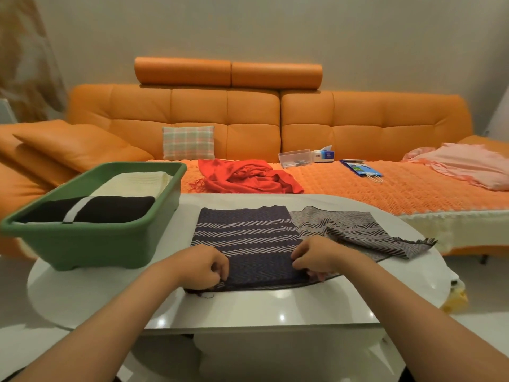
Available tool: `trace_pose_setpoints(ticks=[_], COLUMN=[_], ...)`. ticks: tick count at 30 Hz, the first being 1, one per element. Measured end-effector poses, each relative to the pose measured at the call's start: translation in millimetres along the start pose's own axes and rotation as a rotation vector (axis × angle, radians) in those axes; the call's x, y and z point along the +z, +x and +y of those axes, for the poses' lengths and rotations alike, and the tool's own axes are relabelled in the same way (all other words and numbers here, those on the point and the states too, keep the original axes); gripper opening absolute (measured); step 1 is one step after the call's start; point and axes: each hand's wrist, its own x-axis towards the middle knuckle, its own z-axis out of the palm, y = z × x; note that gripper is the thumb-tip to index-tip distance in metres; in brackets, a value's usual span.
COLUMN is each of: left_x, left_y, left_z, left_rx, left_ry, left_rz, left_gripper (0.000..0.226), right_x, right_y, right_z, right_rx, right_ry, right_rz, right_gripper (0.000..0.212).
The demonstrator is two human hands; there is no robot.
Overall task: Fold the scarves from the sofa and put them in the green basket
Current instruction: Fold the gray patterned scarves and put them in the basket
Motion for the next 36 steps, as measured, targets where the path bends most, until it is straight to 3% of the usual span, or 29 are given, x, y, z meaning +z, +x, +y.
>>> trace_pose_setpoints(ticks=[2,4,6,10,15,18,20,23,28,31,33,36], left_x=[-7.4,-7.6,0.5,18.1,27.7,33.9,39.0,47.3,49.7,44.2,39.5,34.8], left_y=[4.2,15.6,31.3,61.9,96.0,115.3,128.9,149.1,171.5,172.8,170.1,169.6], left_z=[6.8,16.5,30.2,61.0,92.8,128.5,159.3,195.4,210.6,216.5,224.5,238.4], left_rx=[-0.028,0.01,0.085,0.194,0.238,0.342,0.403,0.434,0.446,0.426,0.408,0.416], left_ry=[-0.015,-0.005,-0.007,0.029,0.127,0.049,0.047,0.137,0.177,-0.048,-0.23,-0.333], left_rz=[0.021,0.168,0.268,0.236,0.331,0.374,0.325,0.282,0.294,0.174,0.008,-0.186], left_gripper=[0.019,0.019,0.019,0.029,0.02,0.021,0.023,0.028,0.017,0.012,0.01,0.017], right_x=[0.1,-2.3,-3.9,-9.7,-39.0,-58.2,-68.1,-77.0,-88.6,-105.5,-115.1,-118.8], right_y=[2.5,1.7,2.2,4.0,5.0,3.8,4.0,11.6,22.5,23.5,23.6,19.6], right_z=[3.0,4.4,8.6,26.4,69.4,101.9,123.6,151.9,181.7,188.6,196.6,206.7], right_rx=[-0.04,-0.058,-0.066,-0.012,0.178,0.399,0.513,0.529,0.198,0.146,0.241,0.469], right_ry=[-0.128,-0.181,-0.178,-0.151,-0.28,-0.398,-0.459,-0.444,0.092,0.393,0.336,-0.084], right_rz=[0.131,0.273,0.31,0.337,0.493,0.443,0.405,0.482,0.779,0.833,0.773,0.503], right_gripper=[0.023,0.023,0.015,0.016,0.019,0.035,0.038,0.026,0.02,0.013,0.015,0.023])
